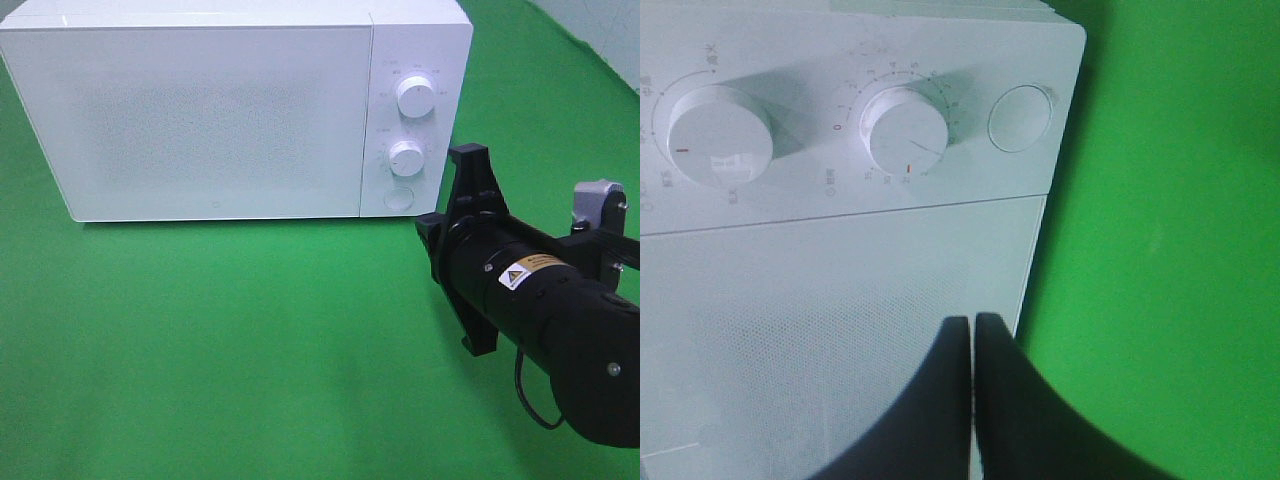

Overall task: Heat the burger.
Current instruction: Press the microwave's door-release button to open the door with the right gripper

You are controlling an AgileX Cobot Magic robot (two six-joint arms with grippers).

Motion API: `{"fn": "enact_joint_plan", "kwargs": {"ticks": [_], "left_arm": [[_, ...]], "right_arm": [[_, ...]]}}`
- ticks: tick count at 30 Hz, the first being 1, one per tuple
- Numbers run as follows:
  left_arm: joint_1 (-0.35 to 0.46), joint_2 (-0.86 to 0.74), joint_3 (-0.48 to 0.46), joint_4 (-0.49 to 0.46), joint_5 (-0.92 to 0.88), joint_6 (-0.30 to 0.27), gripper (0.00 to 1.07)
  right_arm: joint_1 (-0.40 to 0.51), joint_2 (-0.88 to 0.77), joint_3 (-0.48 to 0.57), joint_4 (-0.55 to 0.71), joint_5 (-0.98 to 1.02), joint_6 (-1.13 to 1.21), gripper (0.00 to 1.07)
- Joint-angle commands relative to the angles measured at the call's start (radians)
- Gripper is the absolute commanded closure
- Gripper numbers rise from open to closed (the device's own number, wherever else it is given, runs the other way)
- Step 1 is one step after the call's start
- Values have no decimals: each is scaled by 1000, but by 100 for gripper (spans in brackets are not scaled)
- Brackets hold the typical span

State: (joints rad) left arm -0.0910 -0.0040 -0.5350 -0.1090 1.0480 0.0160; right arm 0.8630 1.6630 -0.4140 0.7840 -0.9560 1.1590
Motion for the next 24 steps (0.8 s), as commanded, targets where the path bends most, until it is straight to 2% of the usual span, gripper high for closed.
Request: {"fn": "enact_joint_plan", "kwargs": {"ticks": [1,6,14,24], "left_arm": [[0,-17,2,-1,-9,-1,9],[0,-17,2,-1,-9,-1,9],[0,-17,2,-1,-9,-1,9],[0,-17,2,-1,-9,-1,9]], "right_arm": [[0,17,-19,15,-6,8,107],[-23,99,-71,8,-1,31,107],[-146,192,-195,-77,55,70,107],[-216,281,-287,-97,99,93,107]]}}
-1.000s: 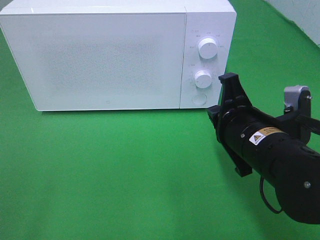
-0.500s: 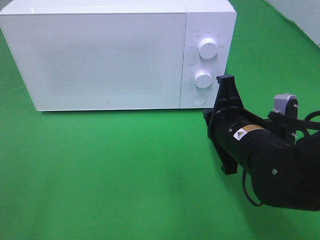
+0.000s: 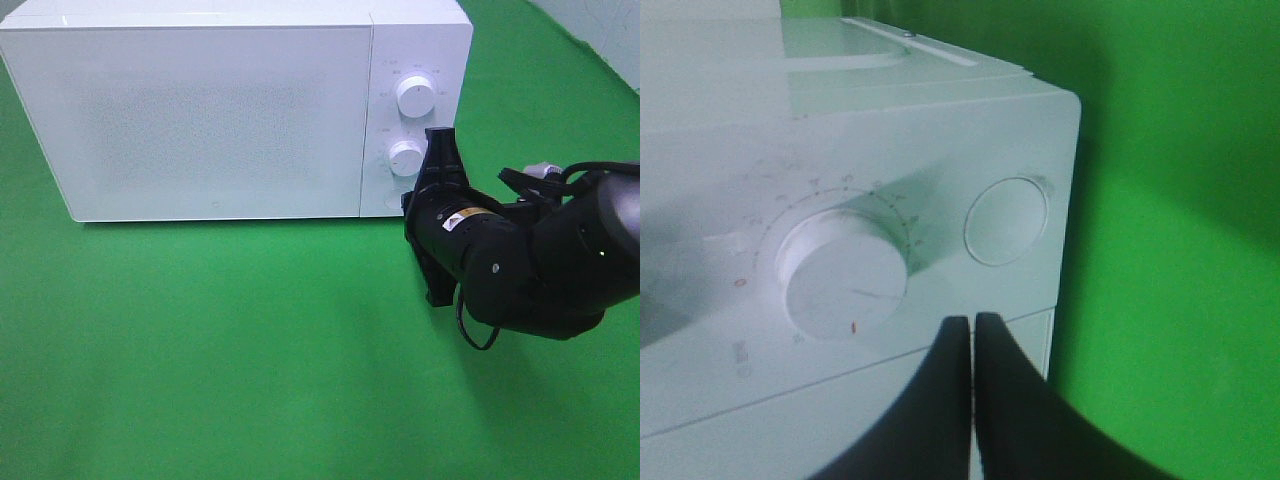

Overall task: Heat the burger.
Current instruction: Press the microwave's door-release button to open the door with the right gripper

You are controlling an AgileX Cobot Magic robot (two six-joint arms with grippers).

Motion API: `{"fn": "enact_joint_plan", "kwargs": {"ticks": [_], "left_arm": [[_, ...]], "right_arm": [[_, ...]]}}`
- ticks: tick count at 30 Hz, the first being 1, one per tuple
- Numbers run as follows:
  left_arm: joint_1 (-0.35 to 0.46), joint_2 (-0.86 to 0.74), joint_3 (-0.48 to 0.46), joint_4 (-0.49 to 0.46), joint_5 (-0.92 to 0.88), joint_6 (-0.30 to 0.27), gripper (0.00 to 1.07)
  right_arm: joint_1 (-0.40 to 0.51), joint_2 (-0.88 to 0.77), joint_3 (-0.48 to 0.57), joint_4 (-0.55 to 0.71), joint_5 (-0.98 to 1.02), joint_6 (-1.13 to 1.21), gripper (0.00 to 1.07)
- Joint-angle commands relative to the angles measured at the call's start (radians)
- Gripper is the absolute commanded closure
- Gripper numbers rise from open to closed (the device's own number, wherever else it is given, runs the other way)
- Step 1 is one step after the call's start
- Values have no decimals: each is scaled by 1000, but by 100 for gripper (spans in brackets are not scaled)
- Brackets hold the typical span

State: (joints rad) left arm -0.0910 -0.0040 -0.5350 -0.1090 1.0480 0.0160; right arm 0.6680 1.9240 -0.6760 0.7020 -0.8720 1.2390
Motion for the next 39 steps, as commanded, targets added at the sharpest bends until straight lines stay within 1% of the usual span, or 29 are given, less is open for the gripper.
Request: {"fn": "enact_joint_plan", "kwargs": {"ticks": [1,4,12,14,25,27,39], "left_arm": [[0,-17,2,-1,-9,-1,9],[0,-17,2,-1,-9,-1,9],[0,-17,2,-1,-9,-1,9],[0,-17,2,-1,-9,-1,9],[0,-17,2,-1,-9,-1,9],[0,-17,2,-1,-9,-1,9],[0,-17,2,-1,-9,-1,9]], "right_arm": [[-21,20,-25,-15,15,13,107],[-49,53,-61,-17,23,12,107],[-65,101,-114,-13,36,12,107],[-72,127,-145,-14,47,12,107],[-72,179,-197,5,72,10,107],[-85,199,-220,7,74,7,107],[-96,208,-265,10,37,-3,107]]}}
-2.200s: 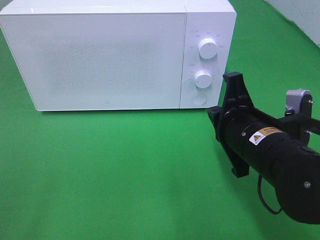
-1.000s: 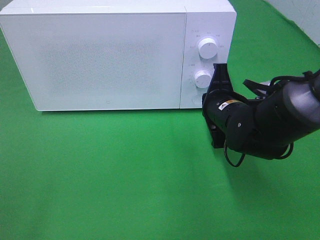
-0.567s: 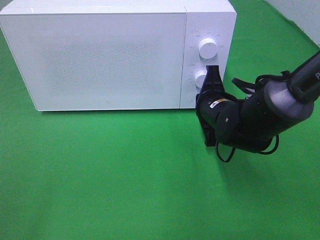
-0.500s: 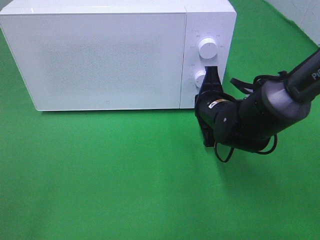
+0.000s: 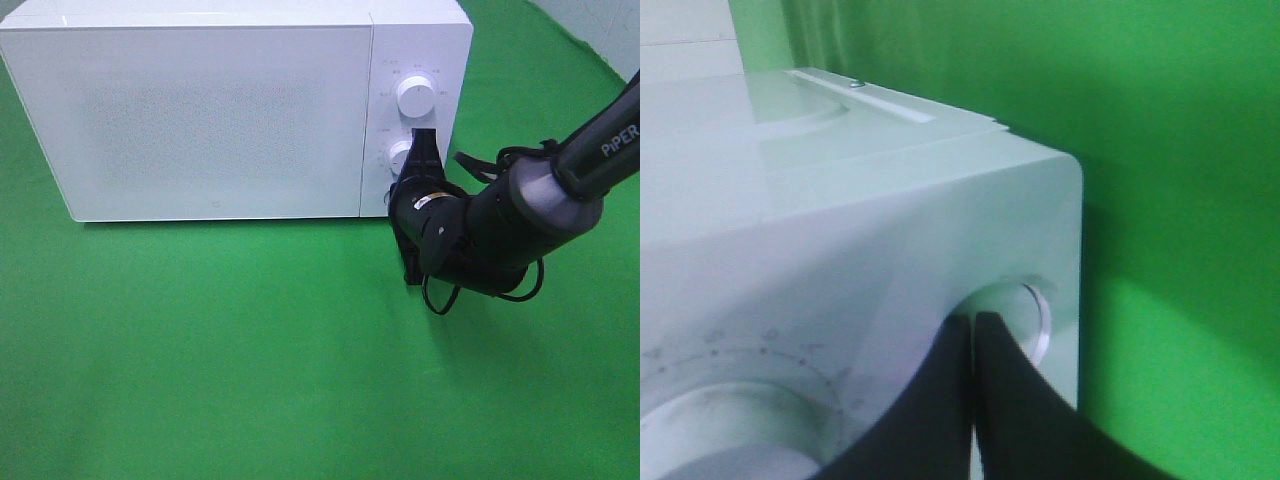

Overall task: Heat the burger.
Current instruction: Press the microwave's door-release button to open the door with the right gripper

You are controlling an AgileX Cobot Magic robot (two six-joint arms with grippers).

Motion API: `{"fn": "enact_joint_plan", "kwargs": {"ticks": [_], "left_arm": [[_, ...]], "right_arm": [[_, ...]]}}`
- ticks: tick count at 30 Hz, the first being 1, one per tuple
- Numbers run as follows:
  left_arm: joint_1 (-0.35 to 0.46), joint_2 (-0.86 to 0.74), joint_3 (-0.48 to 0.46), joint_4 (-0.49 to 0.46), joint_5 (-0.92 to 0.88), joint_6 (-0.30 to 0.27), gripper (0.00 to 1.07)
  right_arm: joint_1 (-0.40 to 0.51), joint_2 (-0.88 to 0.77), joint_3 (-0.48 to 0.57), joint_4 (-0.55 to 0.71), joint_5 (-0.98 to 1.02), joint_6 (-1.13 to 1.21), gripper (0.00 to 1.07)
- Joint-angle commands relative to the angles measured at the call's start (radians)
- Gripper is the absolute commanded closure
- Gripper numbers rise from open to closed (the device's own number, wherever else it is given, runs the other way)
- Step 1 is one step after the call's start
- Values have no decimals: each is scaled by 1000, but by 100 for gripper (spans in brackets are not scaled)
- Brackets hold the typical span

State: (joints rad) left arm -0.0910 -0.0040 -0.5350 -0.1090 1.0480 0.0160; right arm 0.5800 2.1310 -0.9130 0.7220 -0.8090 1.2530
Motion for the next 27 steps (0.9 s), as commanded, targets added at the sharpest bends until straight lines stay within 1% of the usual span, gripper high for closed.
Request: {"fn": "enact_joint_plan", "kwargs": {"ticks": [1,11,14,18,21,27], "left_arm": [[0,-17,2,-1,-9,-1,9],[0,-17,2,-1,-9,-1,9],[0,-17,2,-1,-9,-1,9],[0,-17,2,-1,-9,-1,9],[0,-17,2,-1,-9,-1,9],[0,-17,2,-1,-9,-1,9]], "right_arm": [[-8,2,-35,-10,-28,-18,107],[-8,2,-47,-9,-172,-4,107],[-8,2,-52,-9,-185,-2,107],[-8,2,-67,-16,-262,-7,107],[-8,18,-90,-16,-334,-18,107],[-27,57,-133,-30,-366,-30,107]]}}
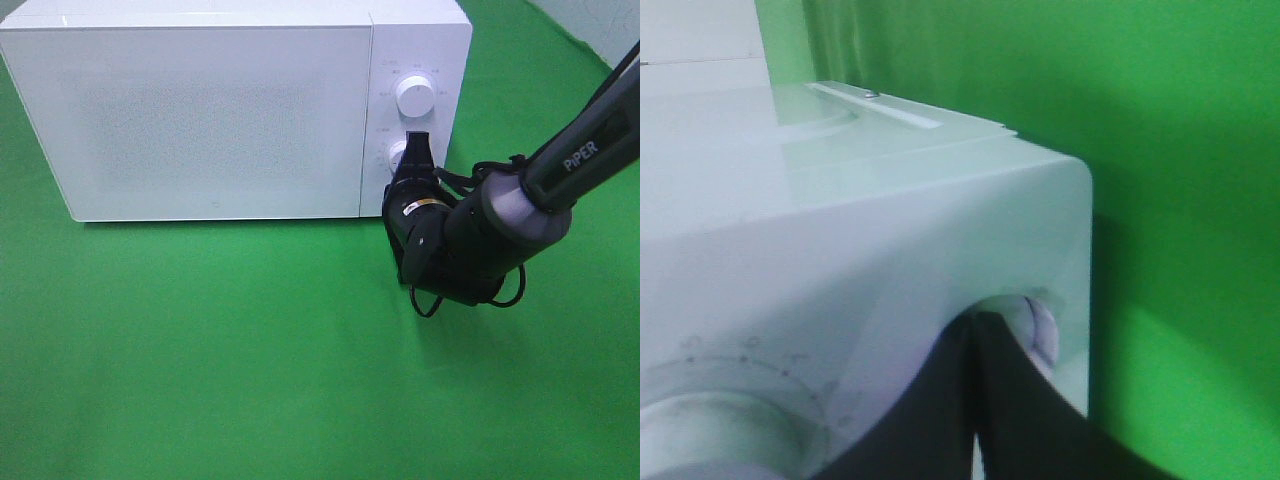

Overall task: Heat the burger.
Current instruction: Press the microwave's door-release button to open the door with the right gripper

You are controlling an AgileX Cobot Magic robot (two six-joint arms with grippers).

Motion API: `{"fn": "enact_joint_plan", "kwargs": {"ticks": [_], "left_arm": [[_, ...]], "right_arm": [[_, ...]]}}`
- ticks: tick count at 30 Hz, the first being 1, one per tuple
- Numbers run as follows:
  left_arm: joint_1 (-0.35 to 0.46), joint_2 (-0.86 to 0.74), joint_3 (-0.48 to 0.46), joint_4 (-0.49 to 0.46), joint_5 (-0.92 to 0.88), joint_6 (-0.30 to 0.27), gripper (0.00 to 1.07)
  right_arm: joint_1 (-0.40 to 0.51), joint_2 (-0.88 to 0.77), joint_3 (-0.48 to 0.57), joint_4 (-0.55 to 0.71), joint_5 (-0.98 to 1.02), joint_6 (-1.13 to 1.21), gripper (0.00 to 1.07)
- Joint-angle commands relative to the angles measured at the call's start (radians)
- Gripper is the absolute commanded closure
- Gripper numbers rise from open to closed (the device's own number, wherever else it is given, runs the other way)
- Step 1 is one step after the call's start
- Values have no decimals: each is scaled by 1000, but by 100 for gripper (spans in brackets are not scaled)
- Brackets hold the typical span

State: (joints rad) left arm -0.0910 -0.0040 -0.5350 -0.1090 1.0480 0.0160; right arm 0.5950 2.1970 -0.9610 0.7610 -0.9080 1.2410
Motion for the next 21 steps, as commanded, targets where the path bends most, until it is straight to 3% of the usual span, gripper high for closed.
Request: {"fn": "enact_joint_plan", "kwargs": {"ticks": [1,15,21], "left_arm": [[0,-17,2,-1,-9,-1,9],[0,-17,2,-1,-9,-1,9],[0,-17,2,0,-9,-1,9]], "right_arm": [[-47,-9,-89,-78,-268,-18,107],[-54,-12,-86,-70,-203,-28,107],[-34,-42,-24,-55,-148,-27,107]]}}
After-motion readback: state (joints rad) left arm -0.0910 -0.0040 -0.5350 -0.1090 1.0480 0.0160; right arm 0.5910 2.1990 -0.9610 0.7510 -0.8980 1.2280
